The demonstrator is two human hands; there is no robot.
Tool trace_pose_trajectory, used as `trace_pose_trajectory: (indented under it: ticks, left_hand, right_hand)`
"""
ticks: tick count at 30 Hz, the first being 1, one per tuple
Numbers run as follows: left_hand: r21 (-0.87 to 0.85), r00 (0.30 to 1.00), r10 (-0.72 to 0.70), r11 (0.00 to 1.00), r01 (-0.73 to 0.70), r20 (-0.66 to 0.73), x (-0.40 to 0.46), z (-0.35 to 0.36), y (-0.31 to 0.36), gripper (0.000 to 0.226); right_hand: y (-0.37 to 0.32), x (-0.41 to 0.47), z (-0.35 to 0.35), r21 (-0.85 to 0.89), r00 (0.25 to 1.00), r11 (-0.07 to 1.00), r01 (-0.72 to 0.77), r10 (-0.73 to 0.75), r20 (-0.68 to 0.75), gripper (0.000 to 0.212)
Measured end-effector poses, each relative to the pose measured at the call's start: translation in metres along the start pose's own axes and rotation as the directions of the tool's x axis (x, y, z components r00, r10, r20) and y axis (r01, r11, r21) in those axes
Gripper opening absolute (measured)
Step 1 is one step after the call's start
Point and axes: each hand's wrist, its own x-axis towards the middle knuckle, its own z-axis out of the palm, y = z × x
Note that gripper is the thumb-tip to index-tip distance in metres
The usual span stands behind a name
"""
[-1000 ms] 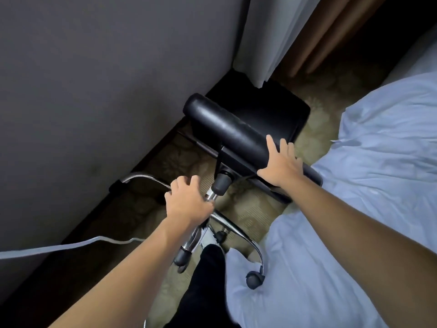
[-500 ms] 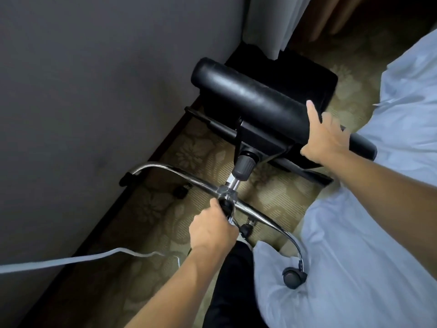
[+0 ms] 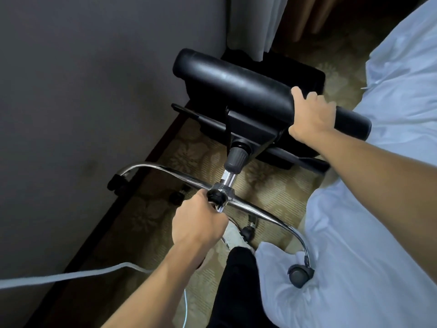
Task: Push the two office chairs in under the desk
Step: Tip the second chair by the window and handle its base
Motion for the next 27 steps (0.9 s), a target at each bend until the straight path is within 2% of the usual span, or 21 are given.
trace_pose_trajectory:
  ticks: [3, 7, 13, 17, 27]
  left_hand:
    - [-0.008, 1.0, 0.017, 1.0, -0.017, -0.011, -0.006, 0.003, -0.005, 0.049]
    - [-0.023, 0.999, 0.037, 0.999, -0.038, -0.019, -0.017, 0.002, -0.015, 0.05]
    - [-0.03, 0.998, 0.062, 0.998, -0.063, -0.027, -0.036, 0.001, -0.041, 0.071]
    - [-0.041, 0.999, 0.035, 0.999, -0.035, -0.006, -0.05, -0.003, -0.052, 0.073]
    - [-0.069, 0.999, -0.008, 0.998, 0.01, 0.034, -0.065, -0.002, -0.08, 0.074]
  right_hand:
    - [-0.001, -0.007, -0.001, -0.01, 0.998, 1.0, 0.025, -0.026, -0.051, 0.084]
    - [-0.012, -0.019, -0.007, -0.044, 0.996, 0.998, 0.035, -0.038, -0.08, 0.083]
    - [-0.038, -0.039, -0.02, -0.125, 0.981, 0.987, 0.098, -0.118, -0.157, 0.083]
    - [-0.046, -0.054, -0.022, -0.134, 0.971, 0.985, 0.11, -0.135, -0.197, 0.079]
    - [-0.05, -0.095, -0.016, -0.006, 0.967, 0.999, -0.034, 0.031, -0.254, 0.082]
